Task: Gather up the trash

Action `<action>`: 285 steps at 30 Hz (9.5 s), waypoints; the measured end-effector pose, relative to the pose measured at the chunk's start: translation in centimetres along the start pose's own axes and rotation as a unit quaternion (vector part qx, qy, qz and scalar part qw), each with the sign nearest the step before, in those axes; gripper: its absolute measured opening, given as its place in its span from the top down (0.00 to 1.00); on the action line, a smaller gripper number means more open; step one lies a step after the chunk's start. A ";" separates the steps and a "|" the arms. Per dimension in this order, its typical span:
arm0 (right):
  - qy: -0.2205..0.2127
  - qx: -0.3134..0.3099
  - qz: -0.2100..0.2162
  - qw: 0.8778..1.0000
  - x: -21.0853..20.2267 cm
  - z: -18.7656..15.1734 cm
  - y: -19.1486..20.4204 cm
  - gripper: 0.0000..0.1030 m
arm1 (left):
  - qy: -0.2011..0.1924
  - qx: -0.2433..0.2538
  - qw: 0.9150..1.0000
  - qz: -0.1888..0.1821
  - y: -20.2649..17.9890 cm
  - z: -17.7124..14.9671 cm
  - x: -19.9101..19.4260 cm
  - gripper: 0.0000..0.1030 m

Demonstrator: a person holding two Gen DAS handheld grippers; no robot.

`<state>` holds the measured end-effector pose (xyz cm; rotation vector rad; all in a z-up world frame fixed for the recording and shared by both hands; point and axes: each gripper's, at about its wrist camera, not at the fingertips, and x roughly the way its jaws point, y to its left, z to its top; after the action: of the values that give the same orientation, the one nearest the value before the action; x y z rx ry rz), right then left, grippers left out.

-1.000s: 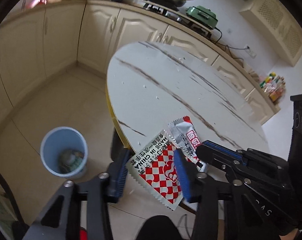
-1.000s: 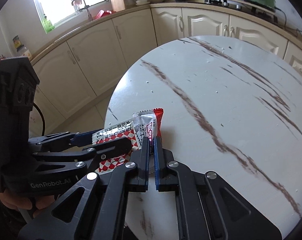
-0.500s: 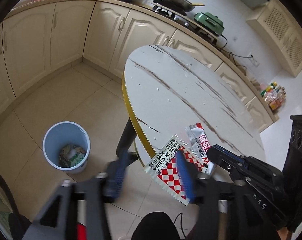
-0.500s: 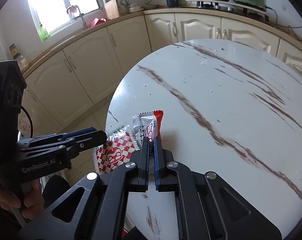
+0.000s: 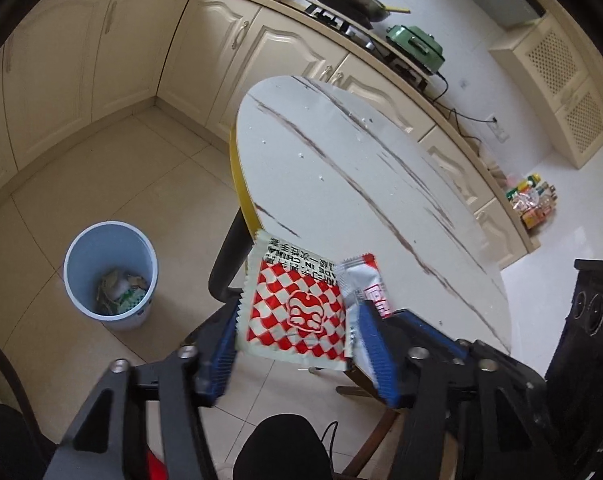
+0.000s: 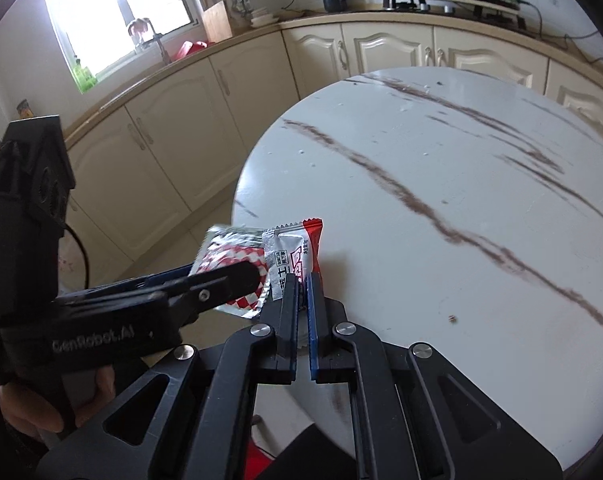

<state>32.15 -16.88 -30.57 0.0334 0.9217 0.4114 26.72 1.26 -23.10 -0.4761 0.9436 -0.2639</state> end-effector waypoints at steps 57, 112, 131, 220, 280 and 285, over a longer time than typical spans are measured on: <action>0.016 -0.098 0.087 0.991 17.9 11.1 18.6 0.96 | -0.100 0.001 0.990 0.104 16.4 1.4 -9.2 1.00; -0.105 -0.130 -0.001 0.986 5.9 10.8 19.7 0.00 | -0.279 0.061 0.914 0.288 6.4 -2.3 -16.0 0.03; -0.272 -0.082 -0.046 0.958 -23.0 6.5 17.2 0.00 | -0.422 0.139 0.869 0.219 -7.3 -23.3 -31.6 0.01; -0.338 -0.073 -0.112 0.932 -29.3 1.9 18.5 0.00 | -0.436 0.174 0.861 0.194 -5.8 -24.2 -37.1 0.01; -0.330 -0.070 -0.113 0.935 -29.1 1.7 17.9 0.00 | -0.427 0.184 0.865 0.189 -3.4 -21.5 -39.3 0.01; -0.329 -0.067 -0.114 0.935 -28.9 1.5 18.0 0.00 | -0.425 0.185 0.866 0.188 -3.2 -21.3 -39.3 0.01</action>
<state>11.94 -10.46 -3.88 -0.0590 0.2289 0.2184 -13.09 9.07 -4.06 -0.0141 0.0885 0.1319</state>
